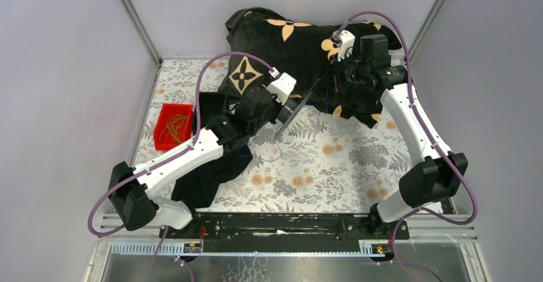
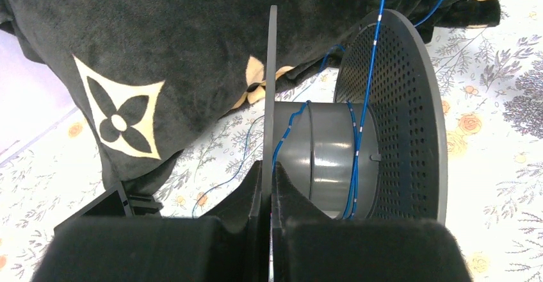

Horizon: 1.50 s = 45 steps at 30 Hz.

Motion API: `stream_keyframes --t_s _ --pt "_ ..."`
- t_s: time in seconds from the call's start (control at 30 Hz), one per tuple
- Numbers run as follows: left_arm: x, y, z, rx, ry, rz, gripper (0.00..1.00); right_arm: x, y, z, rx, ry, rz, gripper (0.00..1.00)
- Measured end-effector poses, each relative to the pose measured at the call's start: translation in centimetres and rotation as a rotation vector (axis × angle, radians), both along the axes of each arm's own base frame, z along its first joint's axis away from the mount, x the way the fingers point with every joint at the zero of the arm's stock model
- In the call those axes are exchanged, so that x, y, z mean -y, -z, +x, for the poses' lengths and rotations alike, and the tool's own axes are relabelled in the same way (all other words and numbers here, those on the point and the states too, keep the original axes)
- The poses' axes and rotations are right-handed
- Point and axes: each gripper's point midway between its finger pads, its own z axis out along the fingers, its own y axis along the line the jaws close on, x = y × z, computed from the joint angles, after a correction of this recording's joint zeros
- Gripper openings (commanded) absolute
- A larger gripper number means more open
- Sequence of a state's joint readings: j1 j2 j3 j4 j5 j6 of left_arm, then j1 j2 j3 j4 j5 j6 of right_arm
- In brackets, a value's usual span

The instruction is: Wrap the cables

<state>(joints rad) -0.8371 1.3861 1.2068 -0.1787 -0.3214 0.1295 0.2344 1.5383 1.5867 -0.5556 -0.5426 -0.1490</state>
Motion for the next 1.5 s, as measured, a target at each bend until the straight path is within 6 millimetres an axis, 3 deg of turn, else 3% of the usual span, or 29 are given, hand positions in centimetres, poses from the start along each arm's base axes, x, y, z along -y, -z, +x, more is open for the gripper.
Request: stream_keyframes --t_s 0.2,0.57,0.93,1.2,1.5 --pt "0.6 -0.4 -0.3 -0.008 0.032 -0.014 0.00 0.5 1.6 0.9 -0.036 0.005 -0.009 0.00" --pt "1.5 -1.8 -1.0 -0.058 0.100 -0.081 0.00 1.1 2.5 1.0 -0.036 -0.015 -0.025 0.06" --pt "0.5 -2.7 -1.1 -0.126 0.107 -0.155 0.00 1.6 7.6 -0.7 -0.155 -0.050 0.002 0.16" --pt "-1.2 -3.6 -0.8 -0.170 0.079 -0.207 0.00 3.0 10.1 -1.1 -0.196 -0.028 0.005 0.34" --pt "-2.4 -5.8 -0.2 -0.158 0.056 -0.282 0.00 3.1 9.8 -1.4 -0.187 -0.045 0.021 0.60"
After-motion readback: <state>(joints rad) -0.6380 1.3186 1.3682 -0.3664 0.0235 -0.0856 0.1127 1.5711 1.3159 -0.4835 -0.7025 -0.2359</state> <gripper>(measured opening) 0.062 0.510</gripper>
